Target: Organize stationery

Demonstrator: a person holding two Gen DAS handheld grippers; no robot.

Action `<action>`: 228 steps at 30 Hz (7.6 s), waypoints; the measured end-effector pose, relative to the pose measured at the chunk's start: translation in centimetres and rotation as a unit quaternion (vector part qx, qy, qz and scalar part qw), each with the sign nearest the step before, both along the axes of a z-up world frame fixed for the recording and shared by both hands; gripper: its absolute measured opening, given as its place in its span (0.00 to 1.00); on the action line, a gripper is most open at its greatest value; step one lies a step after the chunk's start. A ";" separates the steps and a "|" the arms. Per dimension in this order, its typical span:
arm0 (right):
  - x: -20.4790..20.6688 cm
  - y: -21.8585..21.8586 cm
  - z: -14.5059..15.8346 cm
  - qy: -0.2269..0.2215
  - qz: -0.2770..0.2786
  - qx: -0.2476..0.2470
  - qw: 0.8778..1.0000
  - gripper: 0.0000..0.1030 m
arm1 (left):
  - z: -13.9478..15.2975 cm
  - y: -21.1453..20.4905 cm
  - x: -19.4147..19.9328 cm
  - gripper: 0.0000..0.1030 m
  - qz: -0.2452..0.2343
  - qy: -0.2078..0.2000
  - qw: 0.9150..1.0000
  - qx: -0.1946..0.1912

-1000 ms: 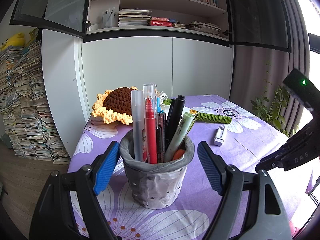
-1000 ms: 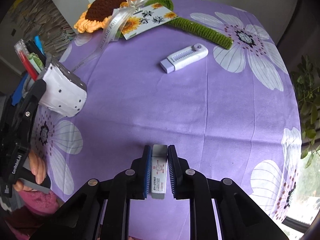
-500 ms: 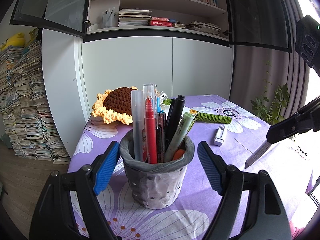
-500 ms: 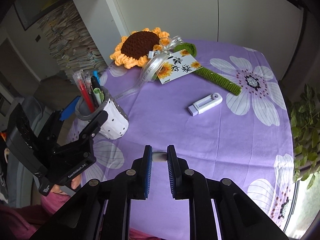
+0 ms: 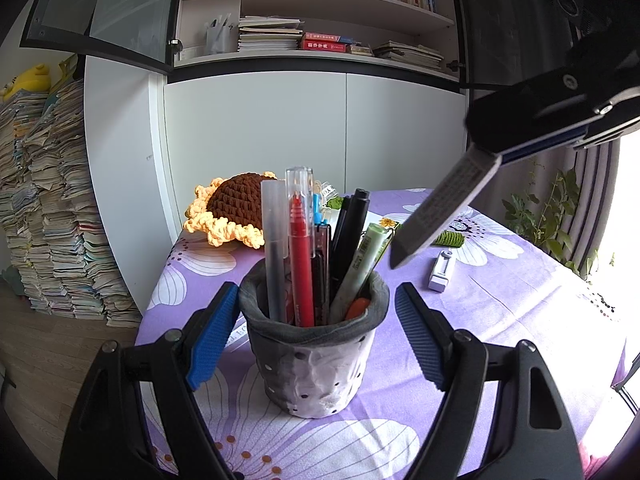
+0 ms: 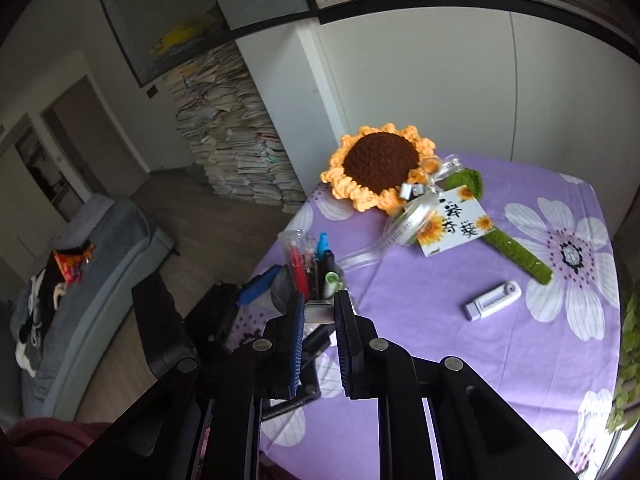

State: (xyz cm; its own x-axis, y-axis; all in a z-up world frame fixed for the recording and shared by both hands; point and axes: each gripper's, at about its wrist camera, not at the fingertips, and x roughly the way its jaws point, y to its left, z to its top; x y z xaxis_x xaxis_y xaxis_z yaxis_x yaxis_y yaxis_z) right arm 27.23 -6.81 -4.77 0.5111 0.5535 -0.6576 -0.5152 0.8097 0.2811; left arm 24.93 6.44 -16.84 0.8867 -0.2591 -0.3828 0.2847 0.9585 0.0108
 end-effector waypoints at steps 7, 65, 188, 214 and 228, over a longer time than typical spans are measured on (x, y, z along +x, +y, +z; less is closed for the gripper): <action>1.9 2.0 -1.4 0.024 0.018 -0.007 1.000 0.16 | 0.0 0.0 0.0 0.77 0.000 0.000 1.000 0.000; 12.4 -10.8 -9.9 0.191 -0.226 -0.077 0.952 0.16 | -0.1 -0.2 -0.1 0.78 -0.002 0.001 1.000 0.000; -0.3 -0.4 0.4 -0.027 -0.029 -0.054 0.998 0.26 | 0.0 -0.3 0.1 0.75 -0.001 0.000 1.000 -0.008; 1.3 2.5 1.2 -0.048 -0.003 -0.008 0.999 0.26 | 0.1 -0.2 0.1 0.71 -0.002 0.000 1.000 -0.016; 2.8 5.2 -1.4 -0.039 0.008 -0.040 0.998 0.26 | 0.1 -0.2 0.1 0.71 -0.002 0.000 1.000 -0.016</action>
State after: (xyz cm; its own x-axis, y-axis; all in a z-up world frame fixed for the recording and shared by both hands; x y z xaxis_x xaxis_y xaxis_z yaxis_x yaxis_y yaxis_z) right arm 30.01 -1.64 -6.16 0.5537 0.5093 -0.6588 -0.5455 0.8196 0.1752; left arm 25.04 6.22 -16.74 0.8857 -0.2751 -0.3739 0.2890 0.9571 -0.0196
